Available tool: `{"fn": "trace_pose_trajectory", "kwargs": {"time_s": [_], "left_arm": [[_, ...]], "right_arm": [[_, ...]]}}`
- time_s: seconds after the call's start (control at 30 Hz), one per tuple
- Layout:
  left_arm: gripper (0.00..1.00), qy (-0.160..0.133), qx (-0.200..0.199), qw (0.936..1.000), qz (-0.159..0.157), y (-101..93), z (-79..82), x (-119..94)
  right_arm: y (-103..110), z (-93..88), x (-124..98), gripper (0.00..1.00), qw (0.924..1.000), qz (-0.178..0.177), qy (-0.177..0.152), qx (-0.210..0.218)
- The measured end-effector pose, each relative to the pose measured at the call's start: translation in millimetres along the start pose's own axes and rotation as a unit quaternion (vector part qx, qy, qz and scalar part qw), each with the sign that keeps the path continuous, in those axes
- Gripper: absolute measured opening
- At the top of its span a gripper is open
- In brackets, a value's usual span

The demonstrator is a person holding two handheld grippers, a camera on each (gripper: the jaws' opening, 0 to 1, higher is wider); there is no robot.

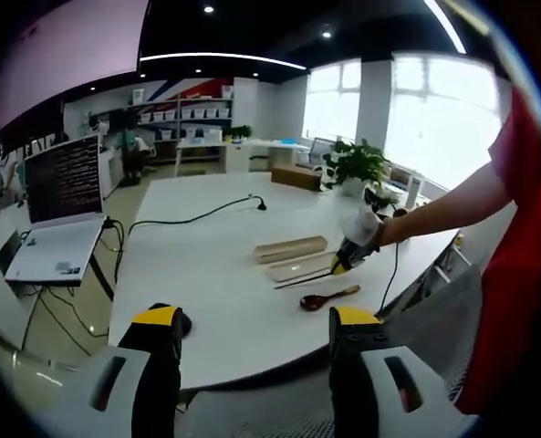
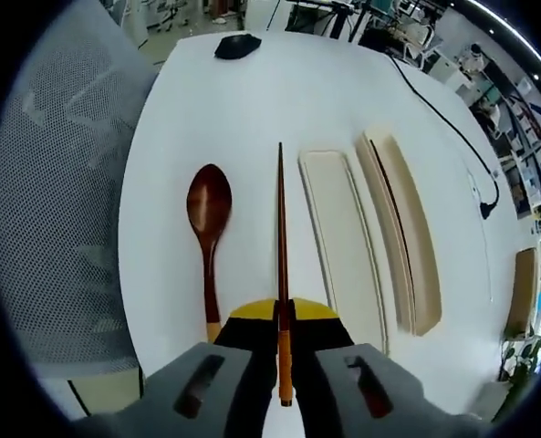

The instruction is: Arrange the utensils inside the cutlery case until each visible utensil rests in its matching compartment.

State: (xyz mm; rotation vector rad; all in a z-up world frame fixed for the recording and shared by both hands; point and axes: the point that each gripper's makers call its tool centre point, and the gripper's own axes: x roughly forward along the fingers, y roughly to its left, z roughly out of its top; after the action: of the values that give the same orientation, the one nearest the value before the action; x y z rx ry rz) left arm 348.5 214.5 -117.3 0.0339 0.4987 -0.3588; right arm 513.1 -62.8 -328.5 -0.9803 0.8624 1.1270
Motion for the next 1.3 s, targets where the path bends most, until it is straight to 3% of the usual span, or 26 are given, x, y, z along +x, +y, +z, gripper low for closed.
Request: {"fn": "trace_pose_trajectory", "kwargs": {"time_s": [0.53, 0.9, 1.3], "left_arm": [[0.67, 0.004, 0.0, 1.0, -0.005, -5.1, -2.3, 4.3], [0.67, 0.01, -0.001, 1.0, -0.001, -3.7, -6.8, 2.3], [0.67, 0.008, -0.007, 0.9999, 0.009, 0.7, -8.5, -2.2]], "right_arm": [[-5.9, 9.8, -18.3, 0.0, 0.9978, -0.016, -0.058, 0.029], [7.9, -16.5, 8.1, 0.0, 0.9987, 0.023, 0.028, 0.037], [3.7, -12.9, 10.2, 0.01, 0.9979, 0.034, 0.042, 0.035]]}}
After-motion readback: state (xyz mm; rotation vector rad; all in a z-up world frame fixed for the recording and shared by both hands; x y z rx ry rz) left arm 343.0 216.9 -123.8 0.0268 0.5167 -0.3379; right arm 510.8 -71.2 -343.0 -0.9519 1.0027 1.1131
